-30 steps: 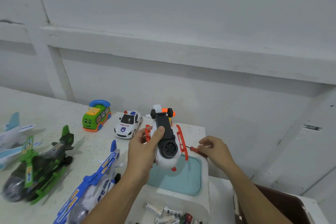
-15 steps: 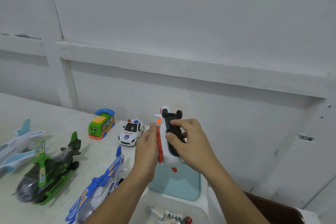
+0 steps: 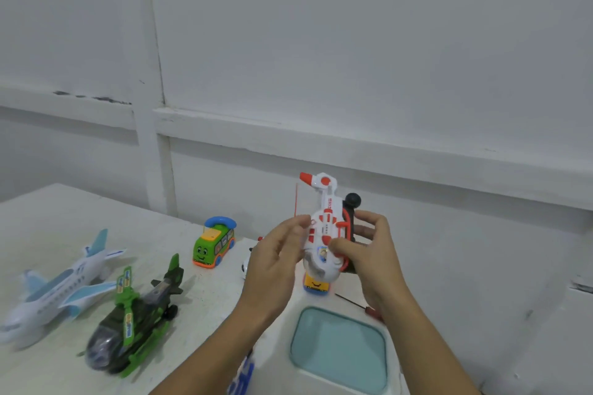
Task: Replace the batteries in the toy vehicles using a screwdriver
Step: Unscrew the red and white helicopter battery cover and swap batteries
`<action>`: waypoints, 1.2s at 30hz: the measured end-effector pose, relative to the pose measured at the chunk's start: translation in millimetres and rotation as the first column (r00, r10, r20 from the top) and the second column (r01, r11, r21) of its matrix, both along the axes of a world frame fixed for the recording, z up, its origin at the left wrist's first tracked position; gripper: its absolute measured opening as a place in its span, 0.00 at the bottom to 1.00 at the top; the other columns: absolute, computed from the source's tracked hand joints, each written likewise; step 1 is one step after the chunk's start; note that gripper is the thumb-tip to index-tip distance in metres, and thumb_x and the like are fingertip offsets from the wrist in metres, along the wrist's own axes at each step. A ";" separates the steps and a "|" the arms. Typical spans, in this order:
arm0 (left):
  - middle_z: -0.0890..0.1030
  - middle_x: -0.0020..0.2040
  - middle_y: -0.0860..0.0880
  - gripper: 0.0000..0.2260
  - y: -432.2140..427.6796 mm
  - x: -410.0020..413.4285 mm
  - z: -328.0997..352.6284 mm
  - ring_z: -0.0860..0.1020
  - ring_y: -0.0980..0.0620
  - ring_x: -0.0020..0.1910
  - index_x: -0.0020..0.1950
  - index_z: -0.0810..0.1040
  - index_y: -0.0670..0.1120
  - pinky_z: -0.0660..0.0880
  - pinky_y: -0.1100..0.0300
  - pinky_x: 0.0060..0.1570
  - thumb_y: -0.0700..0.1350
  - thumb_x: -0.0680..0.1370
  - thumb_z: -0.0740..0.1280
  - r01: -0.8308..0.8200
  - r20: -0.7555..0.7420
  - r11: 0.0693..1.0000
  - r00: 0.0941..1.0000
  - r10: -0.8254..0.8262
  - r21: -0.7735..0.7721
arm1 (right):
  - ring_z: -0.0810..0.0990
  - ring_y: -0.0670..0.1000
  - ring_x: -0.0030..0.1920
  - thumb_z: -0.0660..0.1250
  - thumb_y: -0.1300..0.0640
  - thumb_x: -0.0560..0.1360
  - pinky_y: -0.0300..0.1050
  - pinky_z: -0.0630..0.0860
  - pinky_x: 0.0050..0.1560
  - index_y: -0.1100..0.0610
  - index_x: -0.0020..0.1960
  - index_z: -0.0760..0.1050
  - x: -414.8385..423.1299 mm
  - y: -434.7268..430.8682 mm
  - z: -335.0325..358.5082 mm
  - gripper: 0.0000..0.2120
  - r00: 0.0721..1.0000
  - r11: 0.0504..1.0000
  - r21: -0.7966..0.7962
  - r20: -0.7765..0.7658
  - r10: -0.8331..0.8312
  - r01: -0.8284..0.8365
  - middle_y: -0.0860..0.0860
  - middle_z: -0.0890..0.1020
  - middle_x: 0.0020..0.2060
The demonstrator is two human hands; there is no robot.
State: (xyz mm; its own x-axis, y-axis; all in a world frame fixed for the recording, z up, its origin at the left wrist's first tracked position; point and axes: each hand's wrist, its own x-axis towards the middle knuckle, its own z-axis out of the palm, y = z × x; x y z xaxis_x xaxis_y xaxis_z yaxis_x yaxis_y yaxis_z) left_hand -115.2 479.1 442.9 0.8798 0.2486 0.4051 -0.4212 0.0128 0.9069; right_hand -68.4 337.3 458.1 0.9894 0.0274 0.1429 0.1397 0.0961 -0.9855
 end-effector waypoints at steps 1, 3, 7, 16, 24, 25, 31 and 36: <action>0.84 0.53 0.57 0.10 5.1 1.9 -0.9 0.81 0.60 0.50 0.56 0.81 0.53 0.77 0.68 0.43 0.41 0.81 0.63 -0.046 0.055 0.997 0.998 0.042 0.062 | 0.85 0.54 0.41 0.70 0.71 0.70 0.51 0.81 0.36 0.52 0.61 0.69 4.9 3.1 0.0 0.25 0.999 0.996 0.084 -0.038 0.029 -0.025 0.56 0.81 0.52; 0.81 0.53 0.58 0.11 16.2 8.2 -3.1 0.81 0.58 0.49 0.56 0.80 0.54 0.76 0.70 0.42 0.39 0.78 0.69 -0.156 0.183 0.970 0.976 0.122 0.185 | 0.83 0.57 0.40 0.67 0.72 0.72 0.58 0.81 0.42 0.52 0.63 0.69 14.2 13.2 -0.9 0.25 0.989 0.962 0.263 -0.104 0.108 -0.078 0.60 0.83 0.51; 0.76 0.51 0.58 0.13 49.7 25.3 -5.2 0.77 0.61 0.51 0.53 0.76 0.59 0.75 0.72 0.43 0.47 0.72 0.72 -0.346 0.307 0.894 0.916 0.257 0.284 | 0.81 0.53 0.35 0.63 0.71 0.74 0.55 0.77 0.41 0.50 0.64 0.72 29.8 44.1 -8.0 0.24 0.963 0.881 0.454 -0.150 0.224 -0.134 0.56 0.83 0.44; 0.78 0.58 0.49 0.32 185.3 91.1 16.2 0.78 0.50 0.57 0.61 0.71 0.57 0.76 0.60 0.48 0.55 0.62 0.82 0.043 -0.270 0.987 0.963 0.000 0.155 | 0.81 0.56 0.41 0.59 0.69 0.70 0.52 0.74 0.43 0.54 0.66 0.73 75.0 153.0 -5.5 0.26 0.939 0.806 0.543 -0.083 0.332 -0.237 0.57 0.84 0.47; 0.84 0.54 0.53 0.31 316.7 141.1 35.4 0.81 0.52 0.55 0.62 0.76 0.59 0.79 0.54 0.50 0.58 0.61 0.79 0.295 -0.363 0.939 0.906 -0.216 0.177 | 0.77 0.63 0.52 0.62 0.59 0.70 0.56 0.76 0.50 0.58 0.66 0.74 128.4 284.8 -8.6 0.25 0.898 0.824 0.504 -0.186 0.398 -0.260 0.63 0.79 0.55; 0.84 0.55 0.52 0.31 332.5 147.6 33.5 0.81 0.51 0.55 0.62 0.76 0.59 0.79 0.53 0.51 0.57 0.61 0.81 0.298 -0.378 0.940 0.900 -0.219 0.165 | 0.77 0.62 0.50 0.65 0.54 0.71 0.52 0.75 0.47 0.59 0.66 0.75 134.4 299.9 -10.1 0.24 0.896 0.842 0.477 -0.213 0.390 -0.253 0.62 0.79 0.55; 0.84 0.55 0.48 0.32 408.3 177.5 12.0 0.82 0.46 0.54 0.64 0.77 0.53 0.81 0.51 0.48 0.49 0.62 0.82 0.345 -0.464 0.926 0.852 -0.240 0.154 | 0.83 0.55 0.42 0.63 0.53 0.78 0.46 0.80 0.39 0.59 0.63 0.72 164.4 371.7 -27.0 0.17 0.889 0.910 0.345 -0.308 0.339 -0.227 0.57 0.83 0.47; 0.82 0.57 0.47 0.28 449.3 199.2 -19.4 0.82 0.46 0.54 0.65 0.76 0.53 0.82 0.52 0.48 0.44 0.67 0.78 0.394 -0.565 0.911 0.782 -0.265 0.118 | 0.79 0.57 0.43 0.63 0.57 0.77 0.49 0.80 0.40 0.61 0.63 0.73 180.6 408.1 -49.1 0.16 0.848 0.947 0.261 -0.443 0.292 -0.189 0.58 0.78 0.47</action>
